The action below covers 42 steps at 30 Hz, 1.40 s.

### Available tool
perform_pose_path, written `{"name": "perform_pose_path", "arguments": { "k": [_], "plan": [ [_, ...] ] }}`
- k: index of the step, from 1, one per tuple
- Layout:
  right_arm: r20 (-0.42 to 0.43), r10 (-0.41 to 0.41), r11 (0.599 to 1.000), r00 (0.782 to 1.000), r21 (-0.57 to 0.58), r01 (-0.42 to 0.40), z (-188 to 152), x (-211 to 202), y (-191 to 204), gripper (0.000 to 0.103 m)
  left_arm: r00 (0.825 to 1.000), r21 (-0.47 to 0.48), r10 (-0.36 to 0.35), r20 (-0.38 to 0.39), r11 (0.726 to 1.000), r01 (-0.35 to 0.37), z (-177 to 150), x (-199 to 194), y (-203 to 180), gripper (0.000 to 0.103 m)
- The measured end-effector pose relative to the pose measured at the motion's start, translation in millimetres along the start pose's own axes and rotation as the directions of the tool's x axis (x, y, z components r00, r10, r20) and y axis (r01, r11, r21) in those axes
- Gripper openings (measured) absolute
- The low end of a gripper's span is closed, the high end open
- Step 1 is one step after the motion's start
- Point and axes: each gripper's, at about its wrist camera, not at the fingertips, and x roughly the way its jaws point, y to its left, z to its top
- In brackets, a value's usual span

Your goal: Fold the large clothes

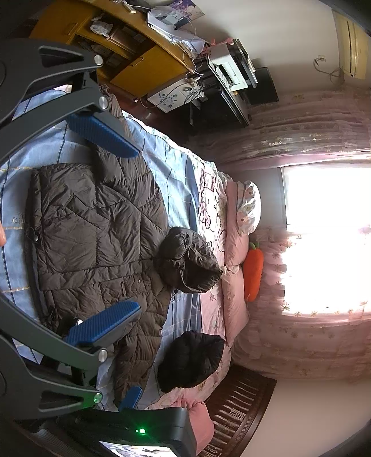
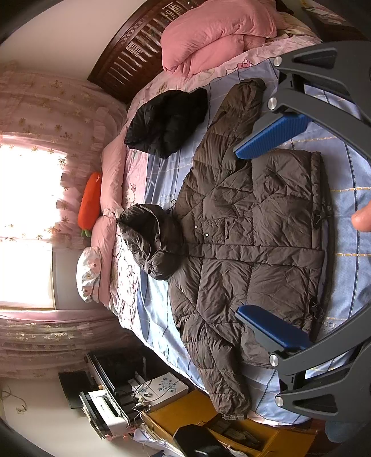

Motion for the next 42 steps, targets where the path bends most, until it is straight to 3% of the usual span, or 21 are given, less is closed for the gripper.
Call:
{"name": "perform_pose_path", "arguments": {
  "k": [42],
  "plan": [
    [-0.004, 0.001, 1.0, 1.0, -0.003, -0.001, -2.6, 1.7, 4.4, 0.102, 1.0, 0.004, 0.004, -0.003, 1.0, -0.004, -0.2, 0.6, -0.9, 0.101]
  ]
}}
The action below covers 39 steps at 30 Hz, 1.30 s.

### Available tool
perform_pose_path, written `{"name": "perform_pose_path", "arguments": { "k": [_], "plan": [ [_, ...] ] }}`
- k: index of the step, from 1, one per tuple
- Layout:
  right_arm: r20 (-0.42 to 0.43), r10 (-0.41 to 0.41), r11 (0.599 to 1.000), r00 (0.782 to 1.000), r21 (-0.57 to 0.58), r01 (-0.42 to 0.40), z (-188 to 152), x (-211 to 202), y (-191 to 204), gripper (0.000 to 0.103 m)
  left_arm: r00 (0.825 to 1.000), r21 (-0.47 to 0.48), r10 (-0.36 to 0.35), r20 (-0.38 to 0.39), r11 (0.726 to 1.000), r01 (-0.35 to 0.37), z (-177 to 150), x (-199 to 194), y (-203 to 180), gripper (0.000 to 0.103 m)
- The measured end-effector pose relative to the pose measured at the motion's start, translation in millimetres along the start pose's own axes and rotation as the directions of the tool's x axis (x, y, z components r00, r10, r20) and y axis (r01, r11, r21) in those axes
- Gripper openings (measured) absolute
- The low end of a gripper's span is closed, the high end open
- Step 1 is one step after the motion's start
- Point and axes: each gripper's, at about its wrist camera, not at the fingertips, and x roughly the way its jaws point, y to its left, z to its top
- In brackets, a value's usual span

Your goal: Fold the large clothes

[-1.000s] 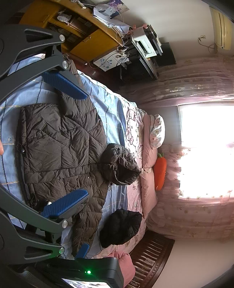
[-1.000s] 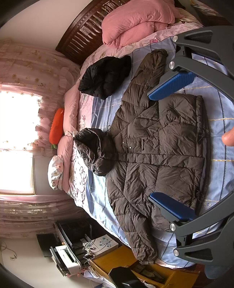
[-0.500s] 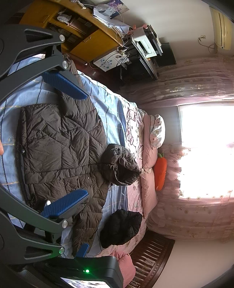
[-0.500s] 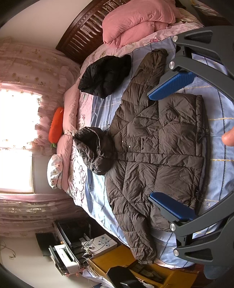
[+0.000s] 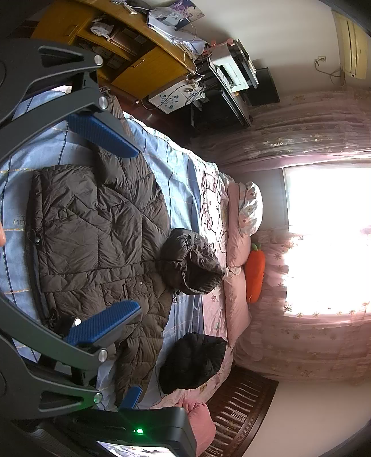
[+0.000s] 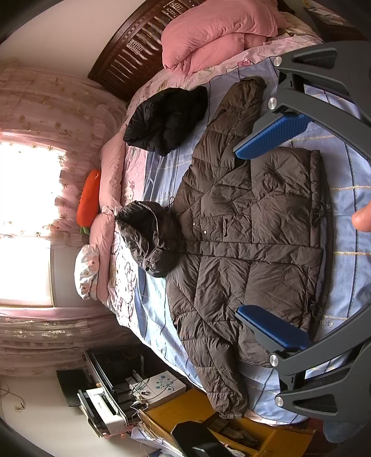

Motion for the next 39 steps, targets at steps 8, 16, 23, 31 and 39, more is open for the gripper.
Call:
{"name": "perform_pose_path", "arguments": {
  "k": [8, 16, 23, 31, 39],
  "plan": [
    [-0.001, 0.001, 1.0, 1.0, 0.0, -0.001, 0.0, 0.8, -0.4, 0.102, 1.0, 0.001, -0.002, -0.001, 1.0, 0.002, 0.1, 0.2, 0.0, 0.101],
    [0.0, 0.0, 1.0, 1.0, -0.001, 0.0, -0.4, 1.3, 0.7, 0.102, 1.0, 0.0, -0.001, -0.001, 1.0, 0.001, 0.3, -0.1, -0.3, 0.101],
    [-0.003, 0.0, 1.0, 1.0, 0.0, 0.0, -0.9, 2.1, 0.5, 0.102, 1.0, 0.0, 0.0, -0.002, 1.0, 0.0, 1.8, -1.9, -0.9, 0.101],
    [-0.006, 0.004, 1.0, 1.0, -0.003, -0.004, -4.0, 1.9, 4.7, 0.102, 1.0, 0.001, -0.001, -0.002, 1.0, 0.001, 4.6, -4.5, 3.7, 0.101],
    [-0.025, 0.004, 1.0, 1.0, -0.024, -0.005, -5.7, 7.4, 5.3, 0.102, 1.0, 0.001, 0.004, -0.008, 1.0, -0.004, 5.7, -7.4, 4.6, 0.101]
  ]
}}
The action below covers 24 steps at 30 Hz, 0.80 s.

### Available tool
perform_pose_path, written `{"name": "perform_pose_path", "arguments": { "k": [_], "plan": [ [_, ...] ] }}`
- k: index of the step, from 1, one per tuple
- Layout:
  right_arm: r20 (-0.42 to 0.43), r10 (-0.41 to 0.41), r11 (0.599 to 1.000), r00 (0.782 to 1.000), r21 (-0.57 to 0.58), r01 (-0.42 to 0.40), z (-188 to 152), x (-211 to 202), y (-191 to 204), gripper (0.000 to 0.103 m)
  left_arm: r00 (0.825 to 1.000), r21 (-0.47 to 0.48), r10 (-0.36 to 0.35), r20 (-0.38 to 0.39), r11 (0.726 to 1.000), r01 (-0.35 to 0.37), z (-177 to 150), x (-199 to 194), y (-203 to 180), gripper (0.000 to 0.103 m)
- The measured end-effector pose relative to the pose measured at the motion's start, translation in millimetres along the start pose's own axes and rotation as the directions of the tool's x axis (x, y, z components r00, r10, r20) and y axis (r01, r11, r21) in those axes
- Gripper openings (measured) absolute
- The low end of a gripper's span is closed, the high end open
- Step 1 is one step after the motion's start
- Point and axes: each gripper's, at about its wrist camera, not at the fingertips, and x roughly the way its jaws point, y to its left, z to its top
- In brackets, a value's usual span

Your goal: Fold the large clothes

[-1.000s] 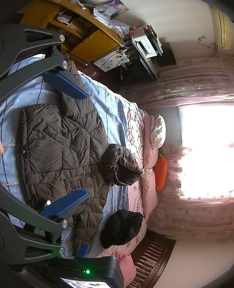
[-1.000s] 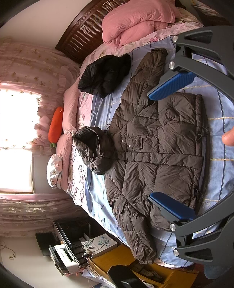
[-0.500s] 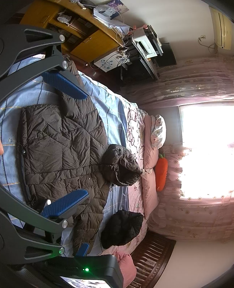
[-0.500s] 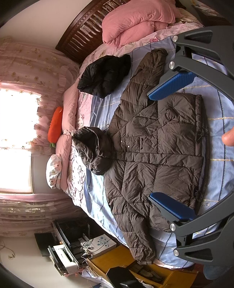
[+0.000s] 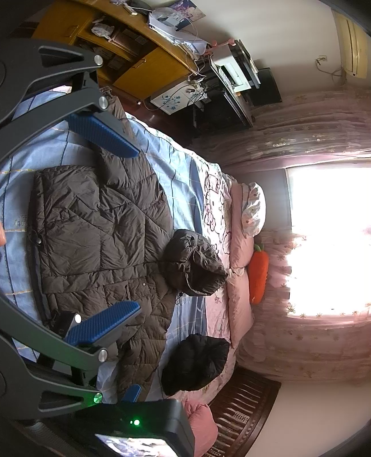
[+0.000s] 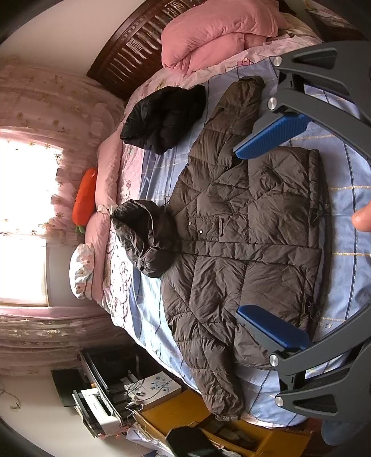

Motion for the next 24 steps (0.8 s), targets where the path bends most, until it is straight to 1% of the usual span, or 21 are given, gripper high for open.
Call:
{"name": "perform_pose_path", "arguments": {
  "k": [2, 4, 5, 6, 7, 8, 9, 10, 11, 12, 13, 14, 15, 16, 17, 18, 19, 21, 22, 23, 24],
  "plan": [
    [-0.046, -0.026, 0.999, 0.999, -0.04, 0.024, 1, 21, -8, 0.102, 1.0, 0.012, 0.007, -0.018, 1.0, -0.006, -3, 5, 2, 0.101],
    [-0.096, -0.09, 0.995, 0.991, -0.048, 0.085, 3, 61, -34, 0.102, 0.997, 0.044, -0.033, -0.063, 0.998, 0.036, -8, 16, 6, 0.101],
    [-0.134, -0.112, 0.994, 0.985, -0.033, 0.109, 5, 80, -53, 0.102, 0.995, 0.061, -0.052, -0.08, 0.997, 0.057, -10, 26, 3, 0.101],
    [-0.185, -0.092, 0.996, 0.978, 0.003, 0.094, 6, 101, -77, 0.102, 0.994, 0.094, -0.045, -0.102, 0.994, 0.055, -13, 38, 0, 0.101],
    [-0.239, -0.01, 0.995, 0.971, 0.093, 0.033, 3, 125, -111, 0.102, 0.992, 0.133, -0.024, -0.126, 0.99, 0.04, -18, 50, -4, 0.101],
    [-0.262, 0.072, 0.977, 0.962, 0.212, -0.015, -3, 147, -146, 0.102, 0.987, 0.188, 0.006, -0.159, 0.982, 0.024, -25, 71, -12, 0.101],
    [-0.275, 0.101, 0.948, 0.956, 0.317, -0.009, -12, 166, -178, 0.102, 0.983, 0.208, 0.016, -0.181, 0.978, 0.022, -29, 85, -18, 0.101],
    [-0.324, 0.11, 0.903, 0.94, 0.427, 0.041, -28, 191, -217, 0.102, 0.976, 0.215, 0.021, -0.216, 0.976, 0.027, -37, 106, -22, 0.101],
    [-0.378, 0.117, 0.869, 0.918, 0.486, 0.089, -42, 212, -245, 0.102, 0.969, 0.209, 0.018, -0.245, 0.977, 0.035, -42, 122, -24, 0.101],
    [-0.421, 0.133, 0.828, 0.897, 0.544, 0.133, -60, 235, -278, 0.102, 0.954, 0.194, -0.003, -0.299, 0.979, 0.064, -52, 145, -27, 0.101],
    [-0.452, 0.135, 0.796, 0.882, 0.58, 0.176, -73, 249, -302, 0.102, 0.938, 0.178, -0.031, -0.345, 0.979, 0.097, -62, 163, -29, 0.101],
    [-0.477, 0.132, 0.751, 0.869, 0.62, 0.226, -88, 261, -330, 0.101, 0.917, 0.166, -0.055, -0.395, 0.977, 0.131, -79, 183, -30, 0.101],
    [-0.482, 0.137, 0.699, 0.865, 0.666, 0.26, -102, 269, -356, 0.101, 0.905, 0.178, -0.052, -0.422, 0.974, 0.139, -86, 195, -34, 0.101],
    [-0.47, 0.154, 0.618, 0.869, 0.732, 0.286, -123, 275, -388, 0.101, 0.89, 0.214, -0.036, -0.454, 0.966, 0.148, -102, 208, -37, 0.101],
    [-0.446, 0.185, 0.535, 0.876, 0.793, 0.291, -143, 277, -412, 0.101, 0.883, 0.243, -0.021, -0.469, 0.958, 0.152, -110, 215, -40, 0.101],
    [-0.421, 0.223, 0.454, 0.879, 0.843, 0.289, -162, 278, -430, 0.101, 0.876, 0.281, 0.001, -0.483, 0.947, 0.154, -124, 223, -41, 0.101],
    [-0.386, 0.277, 0.353, 0.88, 0.892, 0.281, -185, 280, -446, 0.101, 0.871, 0.296, 0.007, -0.491, 0.942, 0.159, -132, 228, -41, 0.101],
    [-0.342, 0.353, 0.226, 0.871, 0.935, 0.275, -215, 287, -459, 0.101, 0.856, 0.313, -0.006, -0.517, 0.929, 0.195, -146, 240, -42, 0.101],
    [-0.332, 0.373, 0.205, 0.866, 0.94, 0.272, -221, 289, -460, 0.101, 0.846, 0.318, -0.014, -0.532, 0.923, 0.215, -153, 244, -41, 0.101],
    [-0.331, 0.387, 0.202, 0.861, 0.941, 0.271, -221, 290, -460, 0.101, 0.839, 0.325, -0.009, -0.545, 0.919, 0.221, -155, 252, -44, 0.101],
    [-0.324, 0.389, 0.214, 0.862, 0.942, 0.258, -221, 291, -460, 0.101, 0.825, 0.33, -0.004, -0.566, 0.916, 0.23, -162, 257, -44, 0.101]
  ]
}}
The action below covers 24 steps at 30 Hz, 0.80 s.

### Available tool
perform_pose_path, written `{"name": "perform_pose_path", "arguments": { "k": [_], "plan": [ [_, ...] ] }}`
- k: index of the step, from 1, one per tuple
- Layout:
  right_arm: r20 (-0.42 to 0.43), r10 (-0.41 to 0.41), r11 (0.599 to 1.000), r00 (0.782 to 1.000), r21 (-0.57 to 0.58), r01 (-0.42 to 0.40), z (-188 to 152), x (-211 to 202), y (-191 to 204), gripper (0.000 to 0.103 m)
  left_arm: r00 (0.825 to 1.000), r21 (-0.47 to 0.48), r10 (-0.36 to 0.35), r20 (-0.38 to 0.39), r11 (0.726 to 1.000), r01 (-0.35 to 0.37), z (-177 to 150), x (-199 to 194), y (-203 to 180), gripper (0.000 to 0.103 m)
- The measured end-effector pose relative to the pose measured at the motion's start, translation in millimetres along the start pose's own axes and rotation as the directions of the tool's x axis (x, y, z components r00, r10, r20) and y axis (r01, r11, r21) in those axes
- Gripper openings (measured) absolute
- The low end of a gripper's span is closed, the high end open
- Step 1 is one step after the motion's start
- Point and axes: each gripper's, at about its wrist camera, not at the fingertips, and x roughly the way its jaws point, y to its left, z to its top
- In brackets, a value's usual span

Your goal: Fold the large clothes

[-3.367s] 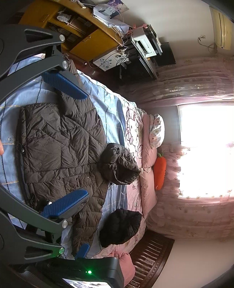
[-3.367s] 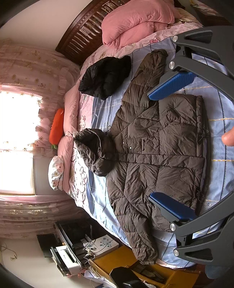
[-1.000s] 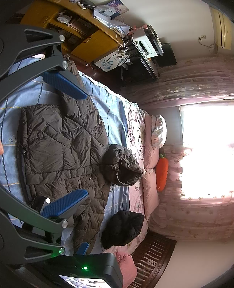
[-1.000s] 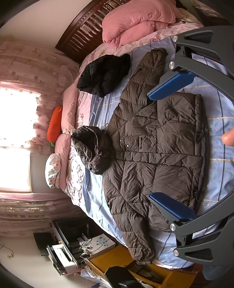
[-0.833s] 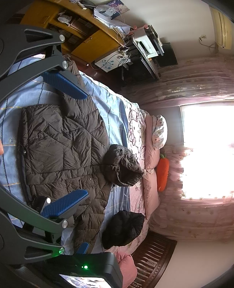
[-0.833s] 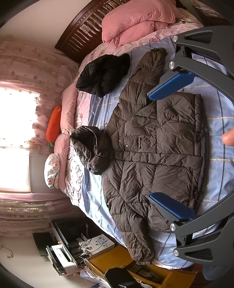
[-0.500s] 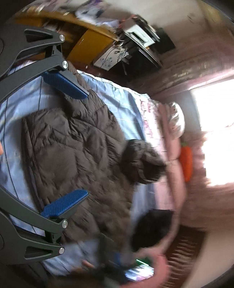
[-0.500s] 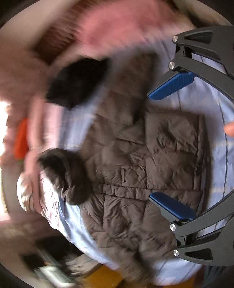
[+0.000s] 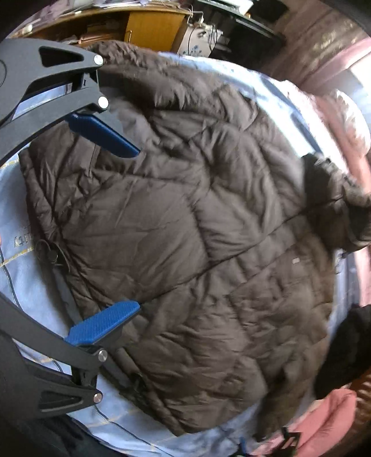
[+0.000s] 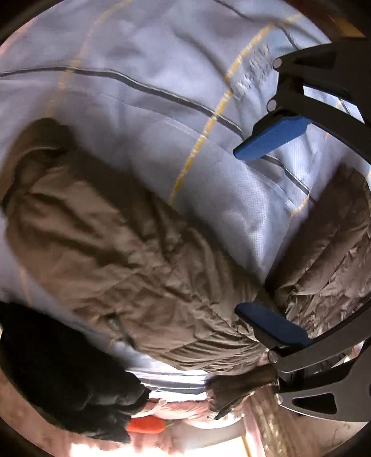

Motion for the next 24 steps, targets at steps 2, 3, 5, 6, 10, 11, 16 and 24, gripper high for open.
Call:
{"name": "perform_pose_path", "arguments": {
  "k": [2, 3, 5, 6, 10, 11, 16, 24],
  "plan": [
    [0.023, 0.023, 1.0, 0.999, -0.022, -0.022, -2, -6, 9, 0.101, 0.998, 0.011, -0.015, -0.059, 1.0, 0.015, 0, 18, -3, 0.101],
    [0.041, 0.05, 0.998, 0.998, -0.032, -0.049, 0, -10, 13, 0.101, 0.997, 0.014, -0.014, -0.073, 1.0, 0.015, 6, 28, -5, 0.101],
    [0.068, 0.066, 0.997, 0.995, -0.05, -0.063, 2, -13, 19, 0.101, 0.997, 0.02, -0.009, -0.082, 1.0, 0.01, 11, 44, -8, 0.101],
    [0.078, 0.064, 0.997, 0.995, -0.054, -0.06, 7, -14, 19, 0.101, 0.997, 0.027, 0.003, -0.081, 1.0, -0.001, 10, 48, -10, 0.101],
    [0.062, 0.011, 1.0, 0.998, -0.003, -0.011, 31, -1, 10, 0.101, 0.997, 0.041, 0.044, -0.059, 0.998, -0.042, 12, 52, -13, 0.101],
    [0.062, -0.003, 1.0, 0.998, 0.015, 0.002, 34, 0, 6, 0.097, 0.998, 0.037, 0.045, -0.05, 0.998, -0.043, 13, 51, -12, 0.101],
    [0.141, 0.026, 1.0, 0.99, 0.006, -0.028, 50, -18, 2, 0.007, 1.0, -0.008, 0.025, -0.008, 1.0, -0.025, 32, 47, -8, 0.101],
    [0.29, 0.253, 0.967, 0.923, -0.105, -0.232, 51, -96, 21, 0.006, 0.983, -0.123, -0.033, 0.178, 0.991, 0.056, 142, 38, -28, 0.059]
  ]
}}
